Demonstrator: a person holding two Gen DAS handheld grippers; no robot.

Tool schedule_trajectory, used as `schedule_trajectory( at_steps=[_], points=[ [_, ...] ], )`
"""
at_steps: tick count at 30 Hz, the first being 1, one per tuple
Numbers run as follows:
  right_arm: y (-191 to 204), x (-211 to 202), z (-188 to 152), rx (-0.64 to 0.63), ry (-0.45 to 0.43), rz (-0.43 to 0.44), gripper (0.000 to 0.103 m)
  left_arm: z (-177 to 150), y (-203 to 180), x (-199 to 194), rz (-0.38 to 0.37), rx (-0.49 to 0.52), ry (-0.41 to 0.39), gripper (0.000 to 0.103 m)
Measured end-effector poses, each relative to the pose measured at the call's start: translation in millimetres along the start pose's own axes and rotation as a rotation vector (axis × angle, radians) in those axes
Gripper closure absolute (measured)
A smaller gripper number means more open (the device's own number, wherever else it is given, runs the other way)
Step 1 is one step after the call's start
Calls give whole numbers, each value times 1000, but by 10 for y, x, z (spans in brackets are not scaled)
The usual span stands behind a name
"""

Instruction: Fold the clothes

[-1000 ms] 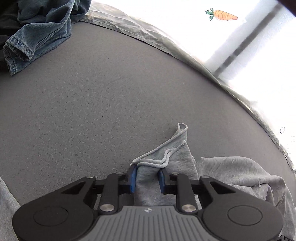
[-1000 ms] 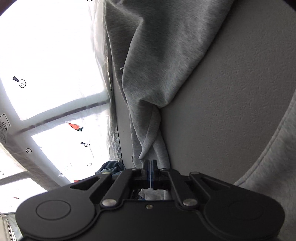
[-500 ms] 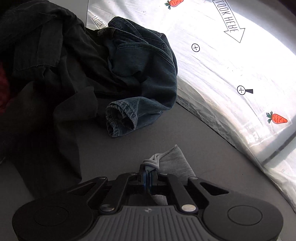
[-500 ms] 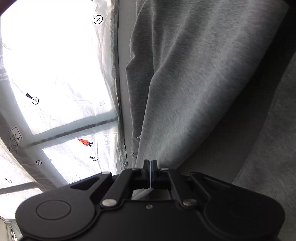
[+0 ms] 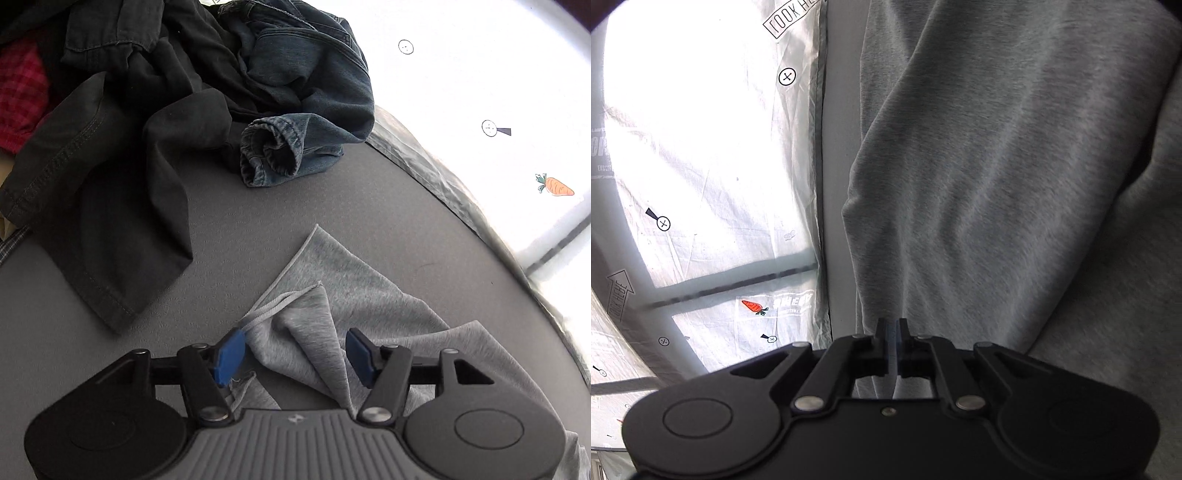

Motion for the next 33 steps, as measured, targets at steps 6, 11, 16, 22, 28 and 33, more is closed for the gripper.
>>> schedule_trajectory(
  at_steps=[6, 11, 16, 22, 28, 33],
  points=[
    [-23, -65, 65, 14, -39, -10, 97, -92, -250, 332, 96, 89, 47, 37],
    [-6, -55, 95, 4, -50, -35, 97, -159, -294, 433, 268, 155, 51, 36],
    [8, -188, 198, -10, -94, -37, 97, -278, -19, 256, 355, 148, 55, 36],
    [-69, -392, 344, 25, -151, -20, 96, -404, 241, -18, 362, 58, 66, 36],
    [27, -615, 377, -24, -182, -52, 94, -760, -133, -454, 233, 152, 51, 29],
    [344, -826, 112, -460, -255, -456, 93, -1345, -490, -489, 141, 349, 146, 27]
  ],
)
Point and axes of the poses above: each gripper's, at about its wrist camera, not at the fingertips, and x roughly the way its jaws point, y to its left, z to its top, the point moved 2 cm from there along x, roughly the way its jaws point, and after that the axes turned 2 degrees about y, right-handed, at the moved point
